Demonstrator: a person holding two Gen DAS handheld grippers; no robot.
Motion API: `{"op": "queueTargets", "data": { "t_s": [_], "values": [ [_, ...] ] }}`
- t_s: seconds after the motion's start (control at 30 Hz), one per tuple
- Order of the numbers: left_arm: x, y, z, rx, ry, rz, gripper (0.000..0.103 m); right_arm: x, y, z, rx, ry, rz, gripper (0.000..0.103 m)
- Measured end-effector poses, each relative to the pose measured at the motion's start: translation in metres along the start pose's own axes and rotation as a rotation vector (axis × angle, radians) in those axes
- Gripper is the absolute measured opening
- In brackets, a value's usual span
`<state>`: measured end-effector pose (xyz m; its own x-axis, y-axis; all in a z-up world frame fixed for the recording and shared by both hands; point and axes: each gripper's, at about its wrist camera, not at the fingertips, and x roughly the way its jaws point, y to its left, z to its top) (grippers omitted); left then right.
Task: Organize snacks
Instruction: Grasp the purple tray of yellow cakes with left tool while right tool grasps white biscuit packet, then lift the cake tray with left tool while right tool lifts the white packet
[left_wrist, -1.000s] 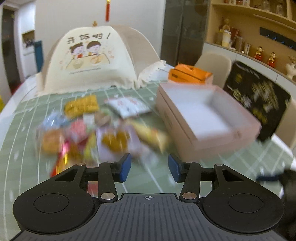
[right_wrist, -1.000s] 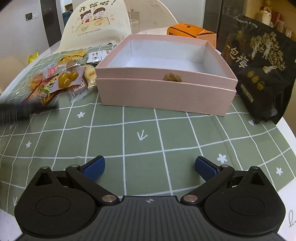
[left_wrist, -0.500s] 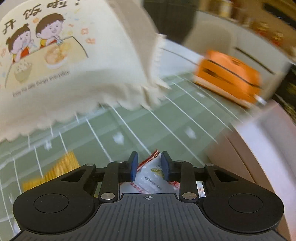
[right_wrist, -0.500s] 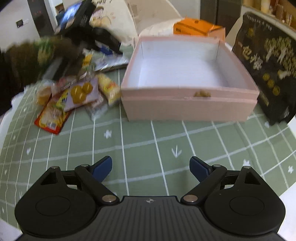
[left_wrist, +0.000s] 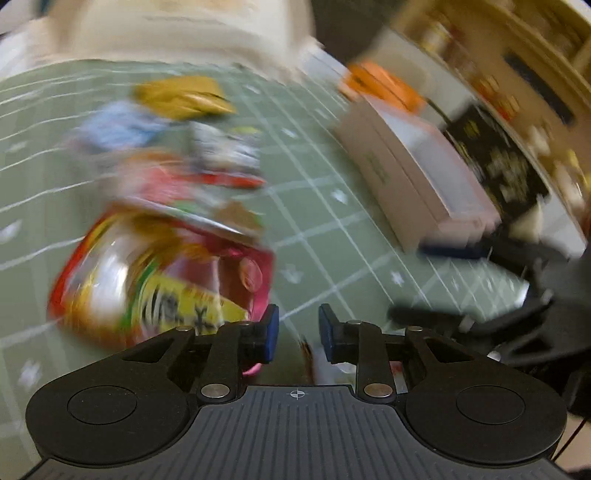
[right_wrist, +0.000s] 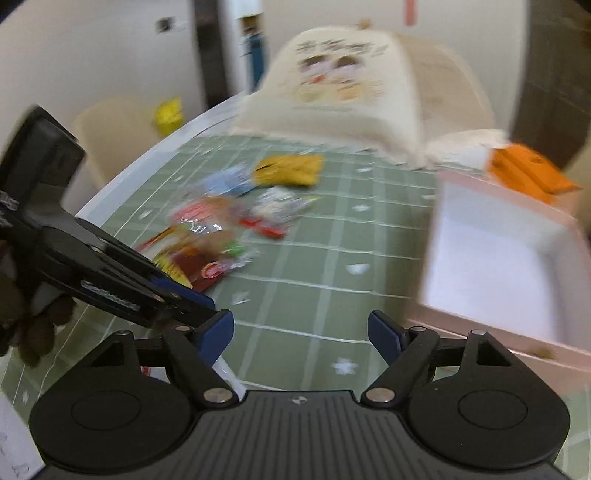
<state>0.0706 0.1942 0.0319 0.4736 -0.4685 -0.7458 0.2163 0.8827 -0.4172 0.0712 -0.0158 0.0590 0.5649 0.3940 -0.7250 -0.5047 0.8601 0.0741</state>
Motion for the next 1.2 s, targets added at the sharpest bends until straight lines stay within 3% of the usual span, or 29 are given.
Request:
{"op": "queueTargets", "data": {
  "t_s": [0.07,0.17,0.27,0.4,0.53,0.7,0.83,0.9,0.97,1.0,1.07,1.2],
  "values": [
    [-0.017,0.007,-0.01,-0.074,-0.051,0.039,0.028,0.009,0.004,0.001,-0.001,0.062,0.075,0.069],
    [-0.031,0.001,-0.025,-0.107,-0.074,0.092,0.029,0.009,0.003,-0.005,0.035,0.123,0.164,0.063],
    [-0.042,-0.011,-0.045,-0.109,-0.073,0.124,0.029,-0.003,0.002,-0.019,0.017,0.147,0.182,0.057],
    [-0.056,-0.038,-0.073,-0.1,-0.058,0.188,0.029,-0.018,-0.013,-0.038,-0.023,0.155,0.086,0.056],
    [-0.068,-0.058,-0.099,-0.103,-0.012,0.246,0.029,-0.044,-0.022,-0.051,-0.07,0.129,0.069,0.057],
    [-0.084,-0.071,-0.127,-0.162,-0.008,0.295,0.029,-0.071,0.001,-0.052,-0.145,0.06,0.182,0.065],
    [-0.087,-0.072,-0.146,-0.235,0.009,0.343,0.029,-0.063,0.039,-0.046,-0.175,-0.002,0.304,0.073],
    [-0.087,-0.072,-0.155,-0.282,0.02,0.354,0.029,-0.047,0.059,-0.049,-0.221,0.011,0.362,0.073],
    [-0.084,-0.076,-0.161,-0.3,0.031,0.336,0.029,-0.034,0.073,-0.055,-0.288,0.042,0.332,0.07],
    [-0.079,-0.08,-0.162,-0.292,0.035,0.323,0.029,-0.037,0.075,-0.059,-0.328,0.022,0.272,0.067],
    [-0.067,-0.089,-0.158,-0.268,0.036,0.293,0.033,-0.048,0.062,-0.065,-0.346,0.02,0.183,0.042],
    [-0.037,-0.108,-0.135,-0.183,0.007,0.208,0.038,-0.068,0.007,-0.074,-0.238,0.048,0.02,0.038]
  ]
}}
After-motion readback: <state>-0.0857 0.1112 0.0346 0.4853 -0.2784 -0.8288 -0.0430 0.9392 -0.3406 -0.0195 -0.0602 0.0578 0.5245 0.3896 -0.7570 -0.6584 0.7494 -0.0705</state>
